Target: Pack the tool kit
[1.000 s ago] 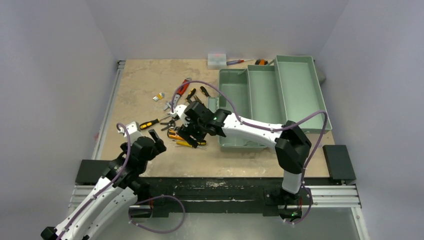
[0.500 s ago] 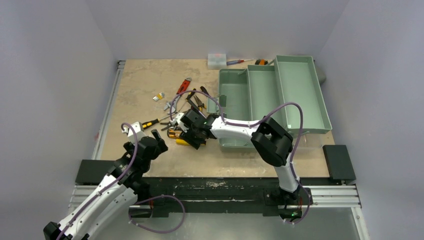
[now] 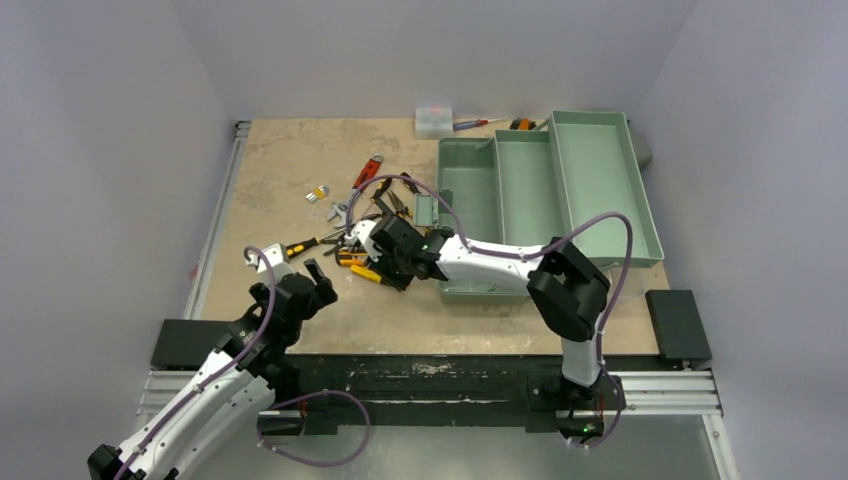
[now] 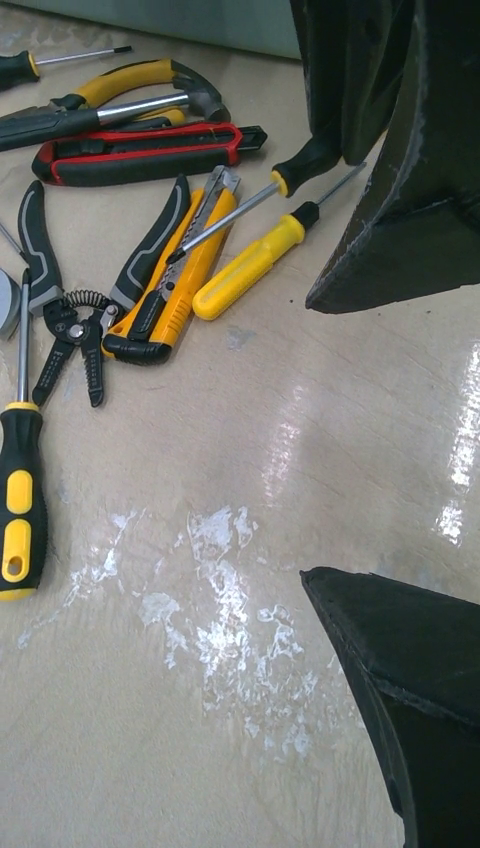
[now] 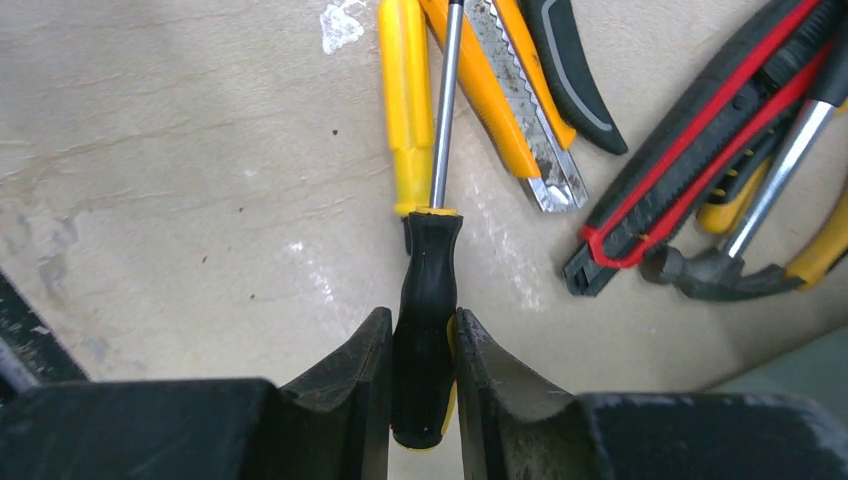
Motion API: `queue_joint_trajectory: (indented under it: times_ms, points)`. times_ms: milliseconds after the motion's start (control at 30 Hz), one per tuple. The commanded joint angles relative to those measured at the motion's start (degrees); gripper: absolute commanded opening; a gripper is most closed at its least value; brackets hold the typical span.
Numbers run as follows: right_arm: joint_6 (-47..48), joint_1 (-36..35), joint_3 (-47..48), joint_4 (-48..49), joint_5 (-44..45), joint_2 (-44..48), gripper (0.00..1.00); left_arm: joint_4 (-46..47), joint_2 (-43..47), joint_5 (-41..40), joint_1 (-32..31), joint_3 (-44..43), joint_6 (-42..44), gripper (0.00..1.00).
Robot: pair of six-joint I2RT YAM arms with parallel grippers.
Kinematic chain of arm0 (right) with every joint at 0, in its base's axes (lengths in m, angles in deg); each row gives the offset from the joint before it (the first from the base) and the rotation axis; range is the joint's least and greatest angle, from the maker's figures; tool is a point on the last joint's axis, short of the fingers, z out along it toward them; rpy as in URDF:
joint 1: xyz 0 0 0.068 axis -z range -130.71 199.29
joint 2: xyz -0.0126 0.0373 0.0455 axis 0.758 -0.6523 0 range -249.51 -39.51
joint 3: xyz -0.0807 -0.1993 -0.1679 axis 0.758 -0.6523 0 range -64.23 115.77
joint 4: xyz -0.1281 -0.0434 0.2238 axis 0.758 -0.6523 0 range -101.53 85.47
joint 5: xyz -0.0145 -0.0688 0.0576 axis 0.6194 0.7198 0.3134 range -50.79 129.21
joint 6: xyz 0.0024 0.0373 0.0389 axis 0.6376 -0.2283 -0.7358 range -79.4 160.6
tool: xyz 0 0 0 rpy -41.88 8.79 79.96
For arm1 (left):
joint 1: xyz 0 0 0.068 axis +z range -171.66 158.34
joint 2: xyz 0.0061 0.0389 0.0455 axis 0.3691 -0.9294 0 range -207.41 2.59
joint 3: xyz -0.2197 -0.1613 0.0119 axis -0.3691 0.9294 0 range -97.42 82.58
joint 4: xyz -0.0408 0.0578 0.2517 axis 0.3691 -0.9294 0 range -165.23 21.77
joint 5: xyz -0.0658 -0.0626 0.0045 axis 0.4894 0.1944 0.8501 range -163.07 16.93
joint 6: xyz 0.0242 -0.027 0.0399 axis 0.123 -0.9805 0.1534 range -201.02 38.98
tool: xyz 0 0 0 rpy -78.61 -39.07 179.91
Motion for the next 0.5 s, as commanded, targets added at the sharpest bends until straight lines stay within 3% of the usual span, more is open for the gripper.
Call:
queue_joint_trajectory:
  times_ms: [0, 467]
  points:
    - [-2.69, 0.08, -2.45, 5.08, -0.05, 7.83, 0.03, 3.69, 0.53, 2.65, 0.12, 0.71, 3.16, 0.93]
    - [-11.90, 3.05, -3.23, 0.45, 11.99, 21.01, 0.00, 7.70, 0.56, 8.40, 0.10, 1.59, 7.97, 0.89]
